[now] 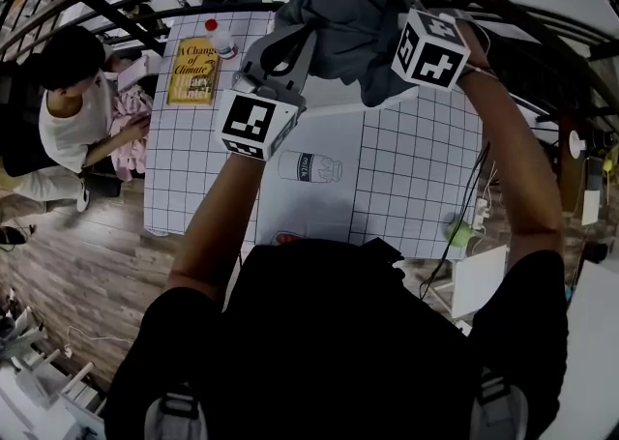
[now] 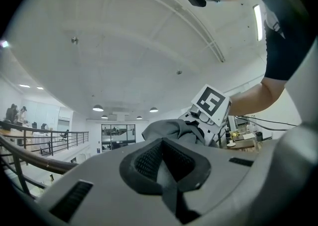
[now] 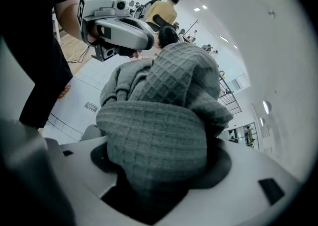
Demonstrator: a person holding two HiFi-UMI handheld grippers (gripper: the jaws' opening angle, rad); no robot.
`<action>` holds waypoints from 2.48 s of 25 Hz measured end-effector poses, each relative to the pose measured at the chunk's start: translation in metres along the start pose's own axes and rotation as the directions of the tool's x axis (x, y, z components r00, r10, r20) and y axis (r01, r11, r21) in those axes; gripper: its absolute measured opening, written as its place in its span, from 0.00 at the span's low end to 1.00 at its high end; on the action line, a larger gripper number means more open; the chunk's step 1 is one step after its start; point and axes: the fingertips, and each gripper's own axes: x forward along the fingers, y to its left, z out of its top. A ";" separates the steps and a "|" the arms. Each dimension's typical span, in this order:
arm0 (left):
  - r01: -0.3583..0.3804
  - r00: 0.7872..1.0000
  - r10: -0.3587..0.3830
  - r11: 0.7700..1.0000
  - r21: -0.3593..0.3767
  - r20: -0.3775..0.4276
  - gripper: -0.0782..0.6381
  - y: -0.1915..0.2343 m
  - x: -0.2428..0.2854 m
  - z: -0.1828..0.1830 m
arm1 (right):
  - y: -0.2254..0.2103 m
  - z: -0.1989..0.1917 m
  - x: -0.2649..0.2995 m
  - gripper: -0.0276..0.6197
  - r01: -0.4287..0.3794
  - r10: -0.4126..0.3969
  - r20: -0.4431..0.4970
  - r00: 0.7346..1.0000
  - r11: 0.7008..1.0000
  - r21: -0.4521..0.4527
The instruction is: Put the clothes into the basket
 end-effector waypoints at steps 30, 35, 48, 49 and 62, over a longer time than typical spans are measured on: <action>0.015 0.991 -0.029 0.994 -0.110 -0.133 0.11 0.035 0.065 -0.154 | 0.092 -0.035 0.224 0.58 -0.255 0.255 -0.006 0.967 0.962 -0.098; 0.027 0.994 -0.039 0.993 -0.116 -0.099 0.11 0.034 0.074 -0.161 | 0.104 -0.040 0.248 0.58 -0.285 0.285 -0.014 0.958 0.953 -0.107; 0.061 0.996 -0.066 0.994 -0.090 -0.062 0.11 0.031 0.095 -0.169 | 0.137 -0.049 0.298 0.60 -0.383 0.383 -0.005 0.924 0.922 -0.058; 0.062 0.996 -0.068 0.994 -0.089 -0.061 0.11 0.031 0.096 -0.169 | 0.139 -0.050 0.301 0.61 -0.391 0.391 -0.002 0.920 0.919 -0.049; 0.051 0.996 -0.059 0.993 -0.103 -0.069 0.11 0.036 0.095 -0.169 | 0.156 -0.059 0.309 0.71 -0.470 0.470 -0.018 0.882 0.882 0.019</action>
